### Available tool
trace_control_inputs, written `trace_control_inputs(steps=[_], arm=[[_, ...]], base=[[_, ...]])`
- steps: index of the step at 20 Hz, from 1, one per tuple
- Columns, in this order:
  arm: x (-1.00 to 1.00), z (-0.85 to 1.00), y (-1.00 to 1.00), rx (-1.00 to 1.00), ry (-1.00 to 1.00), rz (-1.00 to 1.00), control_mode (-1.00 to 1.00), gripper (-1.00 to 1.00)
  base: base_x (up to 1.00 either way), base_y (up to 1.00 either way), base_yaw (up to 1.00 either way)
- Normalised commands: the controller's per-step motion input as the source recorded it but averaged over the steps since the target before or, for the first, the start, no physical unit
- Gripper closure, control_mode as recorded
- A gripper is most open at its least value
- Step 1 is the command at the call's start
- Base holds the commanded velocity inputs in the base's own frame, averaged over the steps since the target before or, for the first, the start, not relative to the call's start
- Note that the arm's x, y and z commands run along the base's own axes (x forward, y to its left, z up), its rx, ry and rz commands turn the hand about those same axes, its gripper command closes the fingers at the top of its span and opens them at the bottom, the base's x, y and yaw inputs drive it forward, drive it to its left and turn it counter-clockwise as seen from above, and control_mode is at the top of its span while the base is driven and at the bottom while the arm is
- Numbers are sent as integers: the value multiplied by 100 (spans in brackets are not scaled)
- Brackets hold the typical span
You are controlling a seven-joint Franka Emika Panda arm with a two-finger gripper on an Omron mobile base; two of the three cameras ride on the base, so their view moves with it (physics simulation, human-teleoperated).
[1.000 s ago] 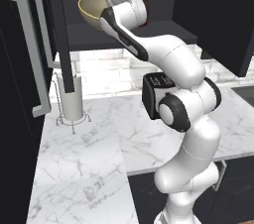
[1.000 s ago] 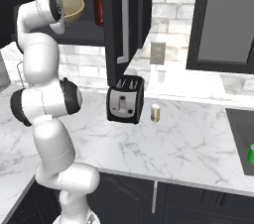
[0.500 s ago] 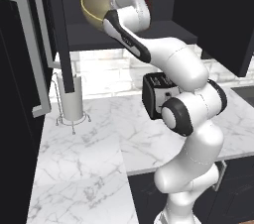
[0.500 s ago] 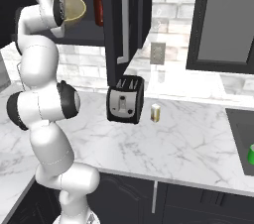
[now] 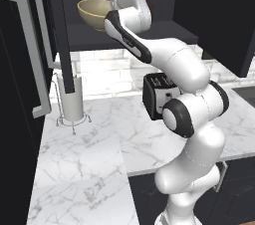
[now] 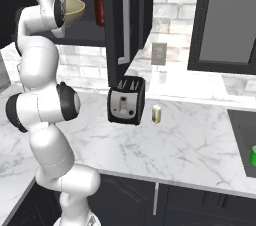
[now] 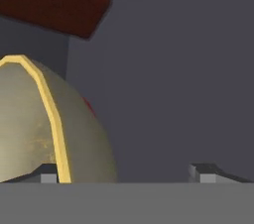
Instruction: Pick the mug and place it in the sink. Pick the bowl and place it in the open cabinet and then close the cabinet.
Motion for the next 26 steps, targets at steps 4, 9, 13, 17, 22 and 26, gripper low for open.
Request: trace_control_inputs(steps=[4,9,13,17,22,26], arm=[[-1,4,0,0,-5,0,-100,-100],[-54,1,0,0,-7,0,-100,-100],[-86,0,0,0,-12,0,-100,-100],[-78,0,0,0,-22,0,-100,-100],[-79,0,-10,0,-10,0,-100,-100],[-72,0,-26,0,0,1,-100,-100]], base=[[0,0,0],[0,0,0],[0,0,0],[0,0,0],[0,0,0],[0,0,0]])
